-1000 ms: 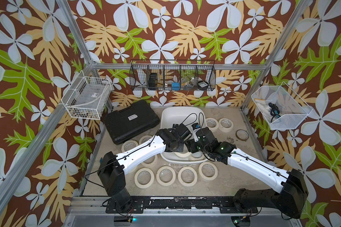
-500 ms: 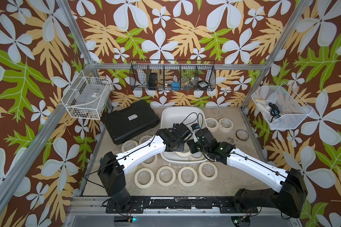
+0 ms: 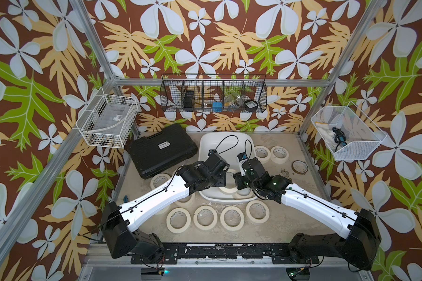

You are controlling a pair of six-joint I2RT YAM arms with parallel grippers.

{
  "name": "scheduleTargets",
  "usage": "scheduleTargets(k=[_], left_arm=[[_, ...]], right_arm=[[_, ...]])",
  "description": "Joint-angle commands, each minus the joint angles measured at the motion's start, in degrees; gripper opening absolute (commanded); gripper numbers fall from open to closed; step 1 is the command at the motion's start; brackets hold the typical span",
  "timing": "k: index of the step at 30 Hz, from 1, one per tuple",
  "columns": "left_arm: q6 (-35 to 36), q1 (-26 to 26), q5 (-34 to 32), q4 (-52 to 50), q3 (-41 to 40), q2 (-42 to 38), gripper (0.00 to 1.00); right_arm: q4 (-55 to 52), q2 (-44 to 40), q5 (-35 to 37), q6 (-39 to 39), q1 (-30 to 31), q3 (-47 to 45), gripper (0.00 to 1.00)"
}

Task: Take out the art tape in the storage box
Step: Pick up the art tape from the storage box.

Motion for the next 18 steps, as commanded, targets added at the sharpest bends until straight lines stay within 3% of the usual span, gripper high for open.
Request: scheduleTargets(k=[1, 11, 18], left_arm=[[0.6, 0.0, 0.9, 5.2, -1.5, -2.9, 0.67], [0.6, 0.1, -2.5, 6.8, -3.2, -7.3, 0.72], [1.0, 0.2, -2.0, 6.9, -3.1, -6.2, 0.72]], right_arm=[[-0.1, -0.3, 1.2, -1.5, -1.0, 1.5, 0.11], [-4.2, -4.8, -0.9, -5.6, -13.9, 5.0, 0.11], [-3.7, -7.4, -6.0, -5.5, -30.3, 3.7, 0.11]])
